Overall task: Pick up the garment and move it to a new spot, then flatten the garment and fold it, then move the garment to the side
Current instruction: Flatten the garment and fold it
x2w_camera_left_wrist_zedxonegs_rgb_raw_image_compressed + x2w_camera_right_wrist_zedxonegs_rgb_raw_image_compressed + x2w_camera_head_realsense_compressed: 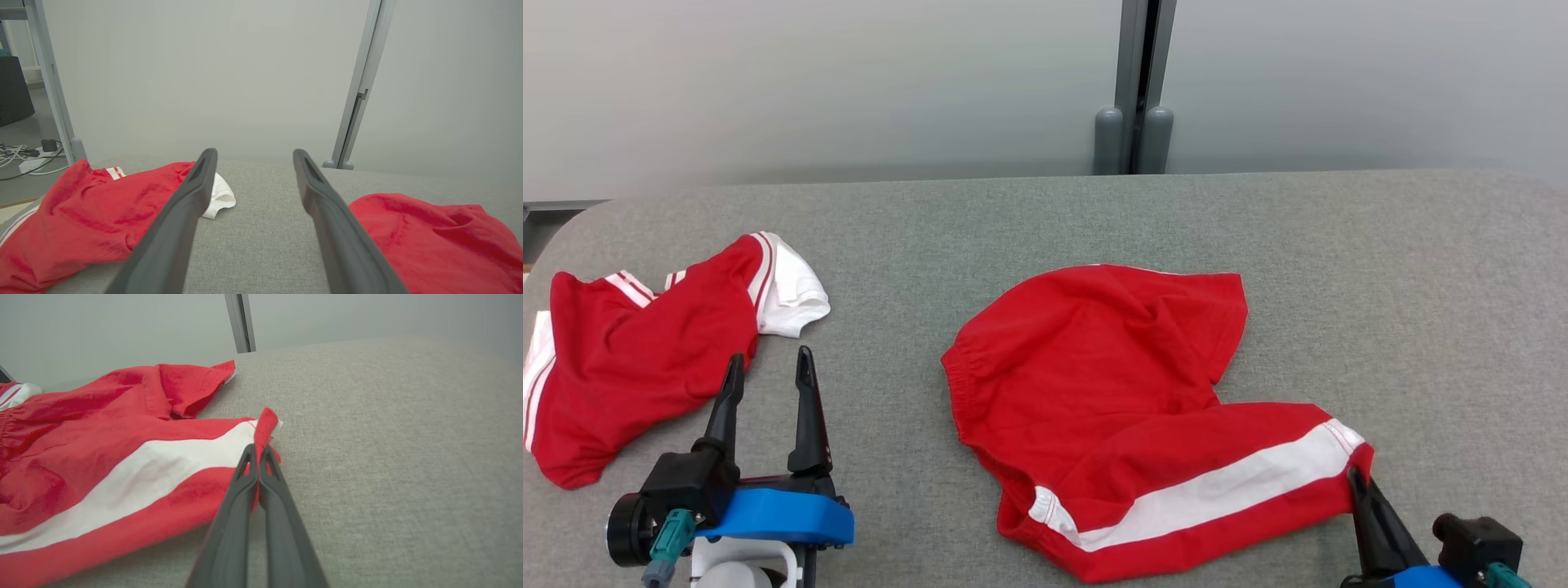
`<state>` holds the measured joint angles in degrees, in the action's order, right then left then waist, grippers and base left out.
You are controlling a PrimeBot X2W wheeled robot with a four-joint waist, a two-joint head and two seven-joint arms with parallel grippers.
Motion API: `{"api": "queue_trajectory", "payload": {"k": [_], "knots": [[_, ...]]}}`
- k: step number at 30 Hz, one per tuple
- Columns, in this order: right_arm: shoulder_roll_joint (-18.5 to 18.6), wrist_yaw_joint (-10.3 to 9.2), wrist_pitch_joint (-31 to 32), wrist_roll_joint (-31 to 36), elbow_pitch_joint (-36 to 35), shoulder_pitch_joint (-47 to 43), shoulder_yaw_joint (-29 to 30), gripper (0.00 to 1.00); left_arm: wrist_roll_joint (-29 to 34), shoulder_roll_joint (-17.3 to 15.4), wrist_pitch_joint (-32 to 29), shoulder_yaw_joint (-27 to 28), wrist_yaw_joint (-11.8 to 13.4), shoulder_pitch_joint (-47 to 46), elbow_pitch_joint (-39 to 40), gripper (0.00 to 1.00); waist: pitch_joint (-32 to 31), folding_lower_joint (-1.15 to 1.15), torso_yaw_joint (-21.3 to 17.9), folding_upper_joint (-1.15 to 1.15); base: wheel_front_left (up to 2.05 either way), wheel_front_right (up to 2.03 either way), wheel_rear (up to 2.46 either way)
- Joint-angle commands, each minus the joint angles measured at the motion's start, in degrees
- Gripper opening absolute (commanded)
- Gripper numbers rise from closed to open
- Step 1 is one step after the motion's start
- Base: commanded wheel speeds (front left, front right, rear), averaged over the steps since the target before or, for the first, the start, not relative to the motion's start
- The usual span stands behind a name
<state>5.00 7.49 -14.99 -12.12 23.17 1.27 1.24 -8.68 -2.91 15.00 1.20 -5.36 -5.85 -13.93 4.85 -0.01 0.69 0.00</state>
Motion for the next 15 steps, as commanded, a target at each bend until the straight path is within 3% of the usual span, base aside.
{"api": "queue_trajectory", "payload": {"k": [1,15], "knots": [[-0.62,0.01,-0.30,0.14,-0.46,-1.75,0.26,1.00,-0.26,0.04,0.28,0.04,-0.11,0.55,0.01,1.00,-0.23,0.01,-0.15,0.00,0.00,0.00,0.00],[-1.74,0.01,-0.27,4.81,-13.23,1.87,1.34,1.00,0.54,0.03,0.28,0.68,-0.43,0.24,0.18,1.00,-0.78,0.01,-0.27,0.00,0.00,0.00,0.00]]}}
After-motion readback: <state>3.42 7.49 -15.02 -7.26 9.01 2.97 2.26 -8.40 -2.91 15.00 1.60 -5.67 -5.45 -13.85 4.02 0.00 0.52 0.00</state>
